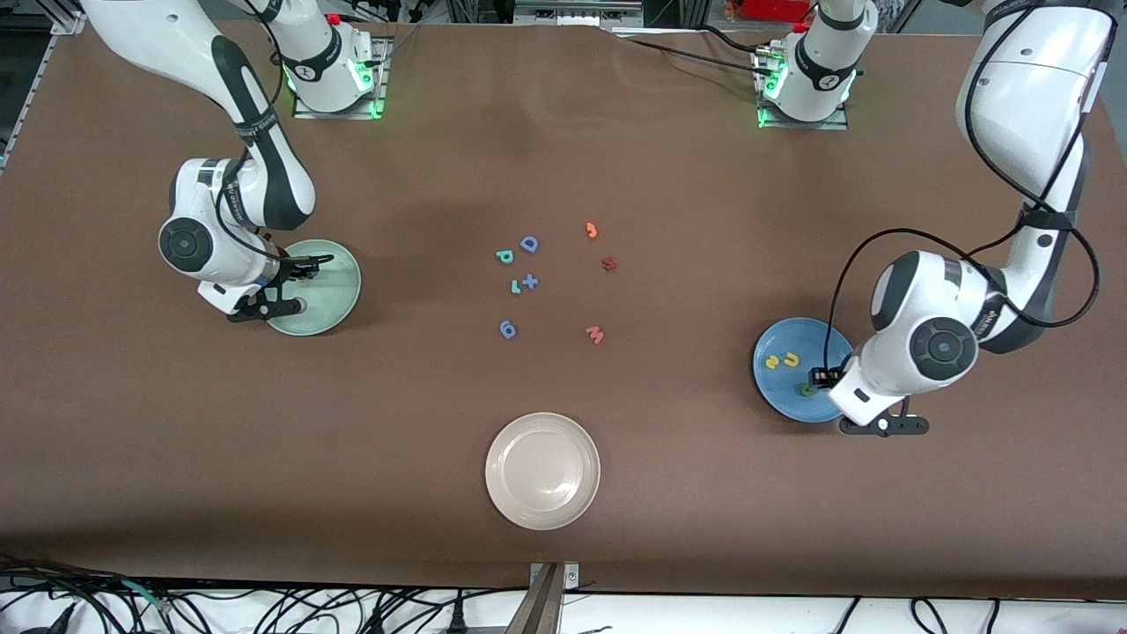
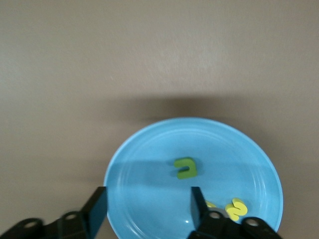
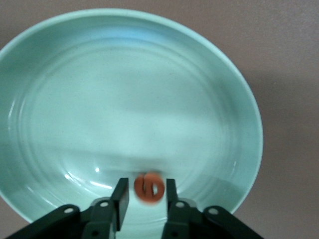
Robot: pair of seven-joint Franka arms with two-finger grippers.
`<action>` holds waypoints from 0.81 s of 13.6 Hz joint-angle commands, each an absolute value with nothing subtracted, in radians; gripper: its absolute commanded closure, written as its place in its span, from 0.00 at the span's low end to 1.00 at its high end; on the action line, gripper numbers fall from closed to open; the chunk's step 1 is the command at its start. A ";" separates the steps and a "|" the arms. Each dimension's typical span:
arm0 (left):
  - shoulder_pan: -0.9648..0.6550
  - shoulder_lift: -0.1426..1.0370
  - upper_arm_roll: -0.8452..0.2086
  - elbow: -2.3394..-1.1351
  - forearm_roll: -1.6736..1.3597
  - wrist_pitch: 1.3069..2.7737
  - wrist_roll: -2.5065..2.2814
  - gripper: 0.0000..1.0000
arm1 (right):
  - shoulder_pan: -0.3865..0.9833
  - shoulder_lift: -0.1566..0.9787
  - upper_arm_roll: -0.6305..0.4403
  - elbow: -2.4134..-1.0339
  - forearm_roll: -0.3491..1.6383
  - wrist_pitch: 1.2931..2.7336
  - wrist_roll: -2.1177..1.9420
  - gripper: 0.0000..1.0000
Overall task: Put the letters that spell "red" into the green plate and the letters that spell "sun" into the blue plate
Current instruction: 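Place the green letter on blue plate while the right gripper places orange on green plate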
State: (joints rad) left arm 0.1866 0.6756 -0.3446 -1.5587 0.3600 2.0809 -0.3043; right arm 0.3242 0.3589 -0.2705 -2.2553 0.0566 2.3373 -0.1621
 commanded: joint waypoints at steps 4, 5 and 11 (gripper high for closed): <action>0.184 0.548 -0.394 -1.523 0.287 1.950 -0.281 0.00 | 0.341 0.302 -0.253 -2.166 0.078 2.219 -0.083 0.02; 0.187 0.525 -0.408 -1.496 0.276 1.881 -0.279 0.00 | 0.339 0.302 -0.223 -2.123 0.080 2.156 -0.045 0.03; 0.192 0.479 -0.479 -1.247 0.275 1.485 -0.232 0.00 | 0.341 0.291 -0.010 -2.014 0.107 2.069 0.377 0.04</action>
State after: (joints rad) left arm 0.1824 0.4844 -0.4709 -1.3114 0.2954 1.5550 -0.2915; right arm 0.3445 0.2958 -0.0655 -2.0390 0.0914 2.0942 0.2714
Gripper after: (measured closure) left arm 0.000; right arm 0.040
